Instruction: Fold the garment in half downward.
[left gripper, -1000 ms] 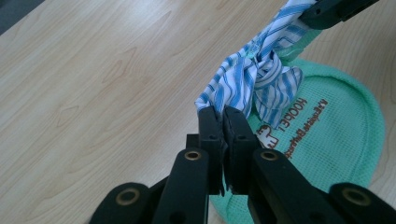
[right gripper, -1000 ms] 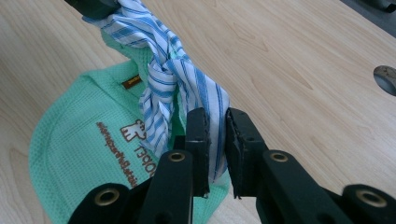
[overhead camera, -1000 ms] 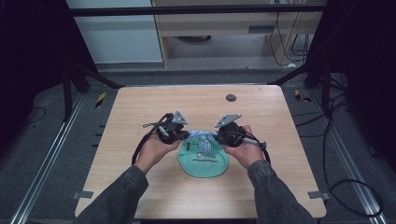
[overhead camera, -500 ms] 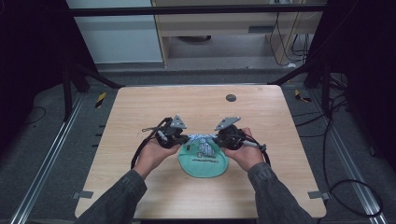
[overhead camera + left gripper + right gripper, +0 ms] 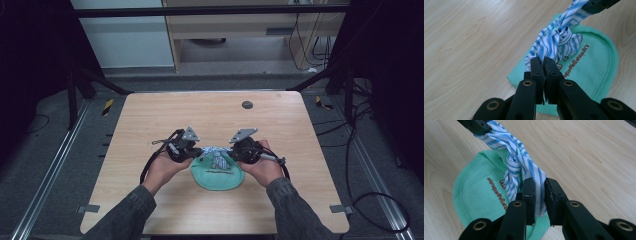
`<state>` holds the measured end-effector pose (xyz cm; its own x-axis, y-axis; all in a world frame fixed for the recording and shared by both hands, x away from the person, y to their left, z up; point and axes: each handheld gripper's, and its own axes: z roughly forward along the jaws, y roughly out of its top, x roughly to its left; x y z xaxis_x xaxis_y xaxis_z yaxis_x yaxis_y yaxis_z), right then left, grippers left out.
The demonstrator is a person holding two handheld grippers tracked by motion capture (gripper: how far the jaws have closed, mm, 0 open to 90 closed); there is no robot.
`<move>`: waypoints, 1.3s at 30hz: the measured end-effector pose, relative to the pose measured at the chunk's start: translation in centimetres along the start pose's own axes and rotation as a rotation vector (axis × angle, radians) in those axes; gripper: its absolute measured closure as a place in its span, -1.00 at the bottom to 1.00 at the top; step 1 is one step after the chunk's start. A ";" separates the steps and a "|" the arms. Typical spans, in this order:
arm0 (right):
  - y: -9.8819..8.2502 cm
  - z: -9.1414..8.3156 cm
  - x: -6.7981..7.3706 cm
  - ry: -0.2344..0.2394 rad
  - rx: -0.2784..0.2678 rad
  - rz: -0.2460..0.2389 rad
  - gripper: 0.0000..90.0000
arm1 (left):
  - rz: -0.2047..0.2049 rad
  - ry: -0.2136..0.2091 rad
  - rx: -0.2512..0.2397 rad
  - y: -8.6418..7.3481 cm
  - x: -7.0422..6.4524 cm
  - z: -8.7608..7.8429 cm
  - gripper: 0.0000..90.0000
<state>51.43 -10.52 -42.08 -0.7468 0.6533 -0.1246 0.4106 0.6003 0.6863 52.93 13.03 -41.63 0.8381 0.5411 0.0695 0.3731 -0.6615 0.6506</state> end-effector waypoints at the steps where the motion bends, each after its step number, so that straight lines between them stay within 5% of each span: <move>1: -0.1 0.0 0.1 0.003 -0.001 0.006 0.73 | 0.000 -0.001 0.001 -0.1 0.0 0.0 0.94; 35: -1.5 0.5 1.0 0.041 0.019 0.040 0.44 | -0.025 -0.031 -0.013 -1.5 -0.9 0.9 0.94; 39: -1.8 0.5 1.2 0.046 0.015 0.043 0.58 | -0.024 -0.033 -0.018 -1.5 -1.0 0.7 0.94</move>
<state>50.13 -10.57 -43.81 -0.7514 0.6570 -0.0616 0.4505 0.5790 0.6796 51.84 13.14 -43.26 0.8416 0.5393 0.0288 0.3864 -0.6386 0.6655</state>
